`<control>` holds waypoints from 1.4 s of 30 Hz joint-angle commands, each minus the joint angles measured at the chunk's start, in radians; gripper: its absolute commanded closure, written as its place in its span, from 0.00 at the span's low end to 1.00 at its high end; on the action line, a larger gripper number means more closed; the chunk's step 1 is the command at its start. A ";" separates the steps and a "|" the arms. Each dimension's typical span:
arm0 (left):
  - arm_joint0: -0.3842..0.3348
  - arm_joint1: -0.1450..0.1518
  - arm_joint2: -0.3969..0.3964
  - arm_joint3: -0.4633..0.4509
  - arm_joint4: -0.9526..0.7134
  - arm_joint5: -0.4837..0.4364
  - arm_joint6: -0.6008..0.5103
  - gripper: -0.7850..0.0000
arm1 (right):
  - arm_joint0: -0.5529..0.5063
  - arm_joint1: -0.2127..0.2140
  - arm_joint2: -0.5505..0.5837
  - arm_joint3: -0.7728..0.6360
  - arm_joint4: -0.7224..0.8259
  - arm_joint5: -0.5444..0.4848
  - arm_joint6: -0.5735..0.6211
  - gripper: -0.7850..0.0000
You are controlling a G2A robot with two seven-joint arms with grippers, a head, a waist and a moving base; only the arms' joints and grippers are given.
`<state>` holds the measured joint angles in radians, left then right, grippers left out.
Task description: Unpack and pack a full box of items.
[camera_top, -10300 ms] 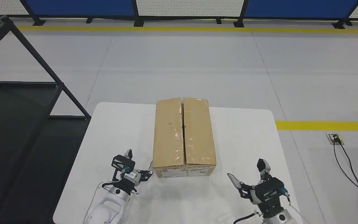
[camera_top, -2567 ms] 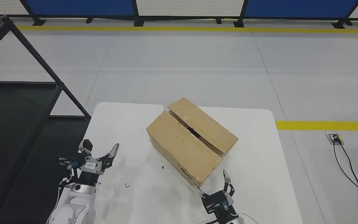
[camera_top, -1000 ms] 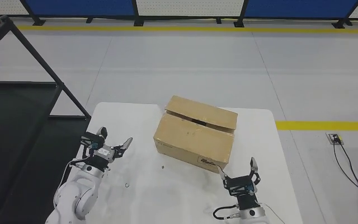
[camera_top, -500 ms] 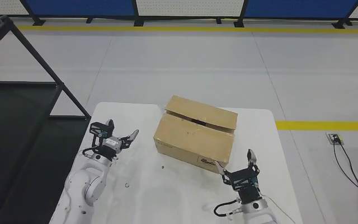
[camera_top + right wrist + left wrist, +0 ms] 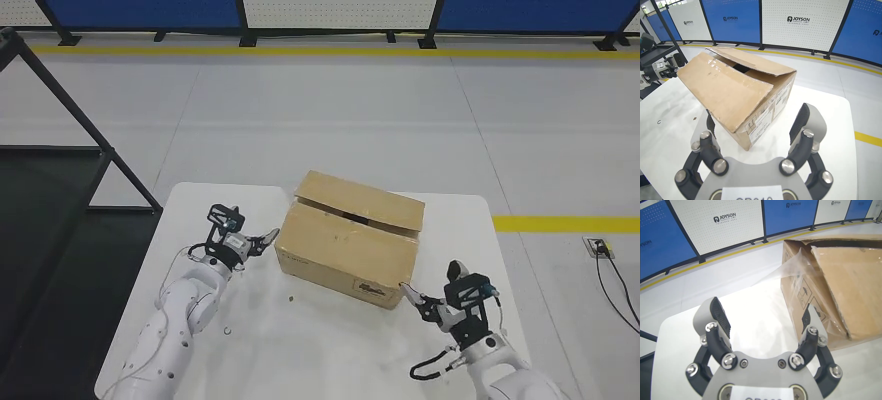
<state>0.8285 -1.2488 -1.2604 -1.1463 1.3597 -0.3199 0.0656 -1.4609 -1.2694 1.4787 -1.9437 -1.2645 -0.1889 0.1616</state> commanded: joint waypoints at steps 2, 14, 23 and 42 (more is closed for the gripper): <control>0.008 0.000 0.010 -0.004 0.010 -0.015 0.003 0.00 | 0.000 0.000 0.000 0.000 0.000 -0.001 0.001 0.00; 0.099 0.008 -0.004 -0.124 0.007 -0.017 -0.006 0.00 | 0.037 0.002 0.015 0.028 0.116 -0.063 0.080 0.00; 0.166 0.009 -0.001 -0.199 0.012 0.001 -0.012 0.00 | 0.122 0.015 0.091 0.088 0.353 -0.143 0.250 0.00; 0.277 0.023 -0.139 -0.316 0.022 0.224 -0.035 0.00 | 0.065 0.045 0.185 0.014 0.281 -0.456 0.036 0.00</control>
<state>1.1062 -1.2288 -1.3931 -1.4566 1.3462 -0.0998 0.0359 -1.3937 -1.2246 1.6603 -1.9265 -0.9771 -0.6385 0.2025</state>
